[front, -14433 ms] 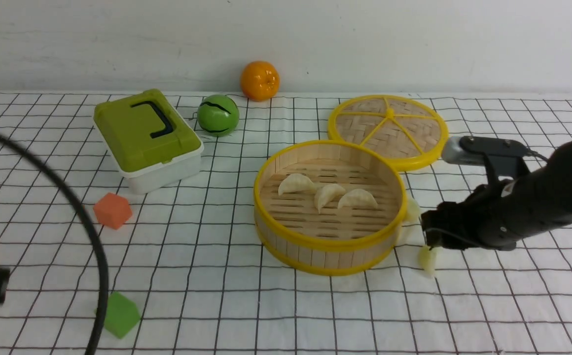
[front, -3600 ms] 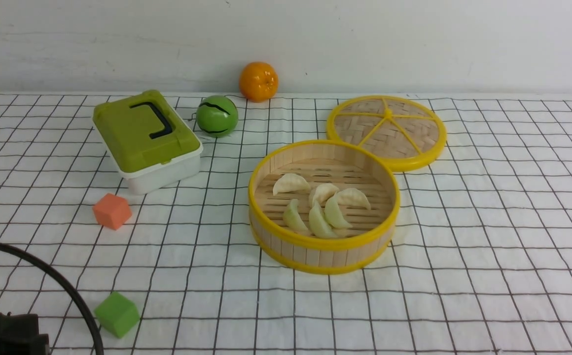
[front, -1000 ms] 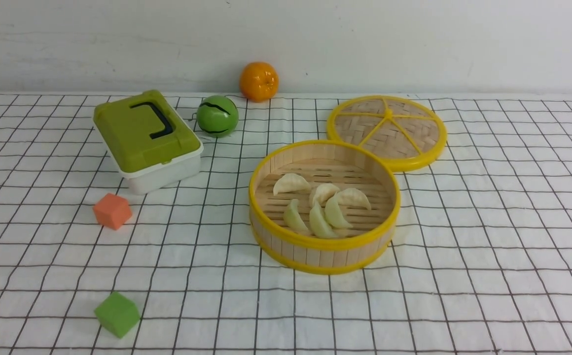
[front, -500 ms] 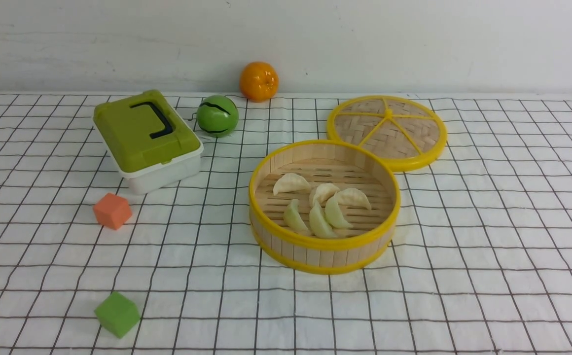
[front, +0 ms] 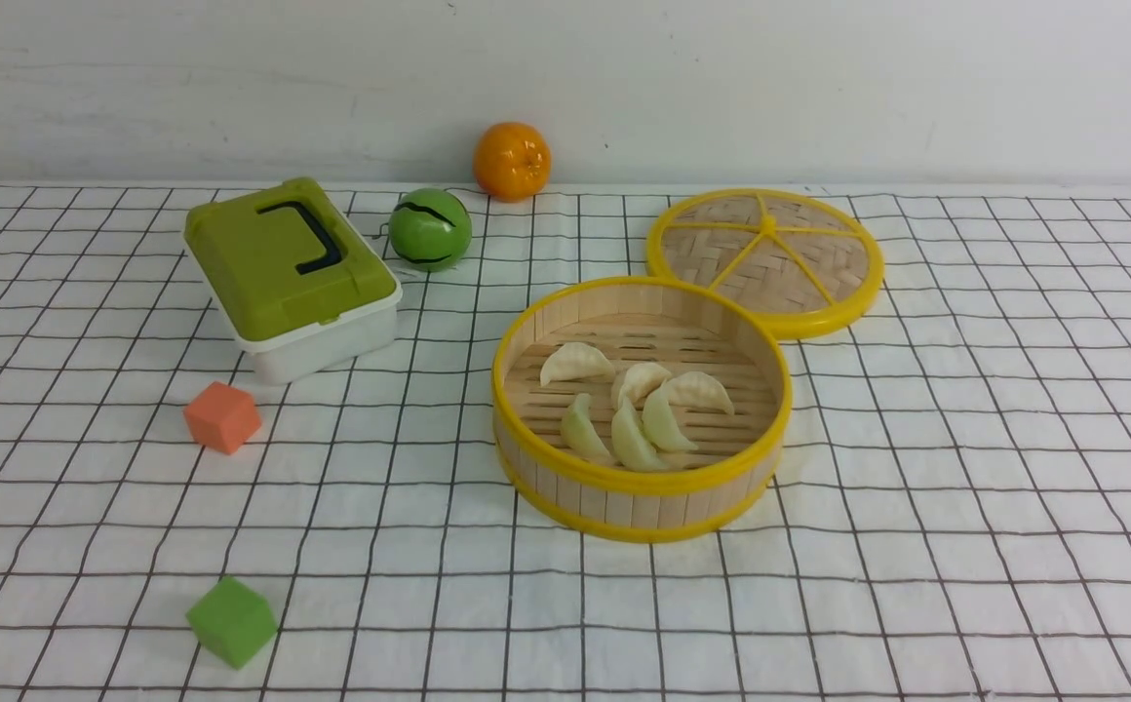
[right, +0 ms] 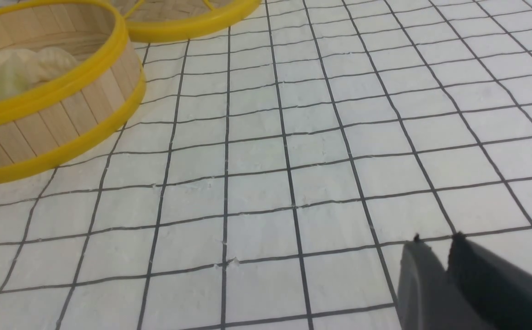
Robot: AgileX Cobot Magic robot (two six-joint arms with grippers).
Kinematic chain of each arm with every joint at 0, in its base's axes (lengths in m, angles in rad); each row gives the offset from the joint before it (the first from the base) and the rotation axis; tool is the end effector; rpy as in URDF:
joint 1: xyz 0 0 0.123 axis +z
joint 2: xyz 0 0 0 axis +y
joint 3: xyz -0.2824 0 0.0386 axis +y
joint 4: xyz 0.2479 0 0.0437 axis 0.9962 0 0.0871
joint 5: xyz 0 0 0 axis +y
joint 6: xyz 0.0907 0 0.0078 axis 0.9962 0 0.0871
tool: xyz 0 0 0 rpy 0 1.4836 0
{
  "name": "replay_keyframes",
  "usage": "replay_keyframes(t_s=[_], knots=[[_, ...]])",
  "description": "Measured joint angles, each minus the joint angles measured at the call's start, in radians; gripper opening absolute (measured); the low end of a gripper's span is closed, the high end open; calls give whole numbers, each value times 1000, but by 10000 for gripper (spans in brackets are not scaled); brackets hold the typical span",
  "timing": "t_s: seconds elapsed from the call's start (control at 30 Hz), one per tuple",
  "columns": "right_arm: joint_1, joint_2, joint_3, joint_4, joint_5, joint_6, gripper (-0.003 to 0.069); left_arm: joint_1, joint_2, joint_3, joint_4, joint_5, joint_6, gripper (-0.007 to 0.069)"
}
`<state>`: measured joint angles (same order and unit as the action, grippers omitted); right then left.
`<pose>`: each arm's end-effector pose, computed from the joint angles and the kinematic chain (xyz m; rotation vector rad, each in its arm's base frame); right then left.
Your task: Put the dumplings into the steamer on the table with the white tablecloth.
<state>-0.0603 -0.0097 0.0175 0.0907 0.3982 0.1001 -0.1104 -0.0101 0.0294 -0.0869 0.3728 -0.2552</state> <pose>0.0520 0.0001 0.1721 0.2061 1.8783 0.1175 0.0521 -0.0087 0.1703 -0.1909 1.8784 -0.3362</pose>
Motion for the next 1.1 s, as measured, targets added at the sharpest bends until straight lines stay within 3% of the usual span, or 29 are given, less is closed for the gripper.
replay_keyframes(t_s=[1.1], knots=[[0,0,0,0,0,0,127,0,0,0,1,0,0,-2]])
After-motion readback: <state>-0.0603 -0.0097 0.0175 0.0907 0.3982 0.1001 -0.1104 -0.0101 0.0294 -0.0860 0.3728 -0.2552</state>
